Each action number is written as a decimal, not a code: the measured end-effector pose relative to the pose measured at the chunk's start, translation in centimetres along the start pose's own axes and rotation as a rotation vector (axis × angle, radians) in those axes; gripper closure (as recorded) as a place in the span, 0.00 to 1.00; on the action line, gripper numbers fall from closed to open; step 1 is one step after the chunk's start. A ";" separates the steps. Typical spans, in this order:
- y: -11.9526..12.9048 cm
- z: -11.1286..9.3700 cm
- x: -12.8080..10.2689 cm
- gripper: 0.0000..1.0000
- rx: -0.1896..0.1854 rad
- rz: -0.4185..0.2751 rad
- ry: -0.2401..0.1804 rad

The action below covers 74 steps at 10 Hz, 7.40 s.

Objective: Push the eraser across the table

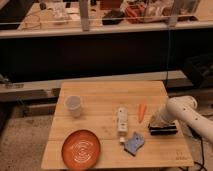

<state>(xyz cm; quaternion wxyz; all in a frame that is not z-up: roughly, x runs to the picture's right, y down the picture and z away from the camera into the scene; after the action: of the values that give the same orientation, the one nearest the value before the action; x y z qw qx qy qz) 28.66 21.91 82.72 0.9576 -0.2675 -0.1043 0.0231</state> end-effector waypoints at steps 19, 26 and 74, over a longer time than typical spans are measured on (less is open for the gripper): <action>0.7 -2.1 -0.3 0.20 0.012 0.003 0.049; 0.9 -4.5 4.2 0.21 0.043 0.103 0.063; 3.4 0.4 2.1 1.00 -0.124 0.249 0.102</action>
<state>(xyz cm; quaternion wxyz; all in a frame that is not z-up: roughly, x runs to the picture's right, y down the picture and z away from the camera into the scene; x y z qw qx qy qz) 30.66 25.24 81.73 0.9331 -0.3378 -0.0226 0.1215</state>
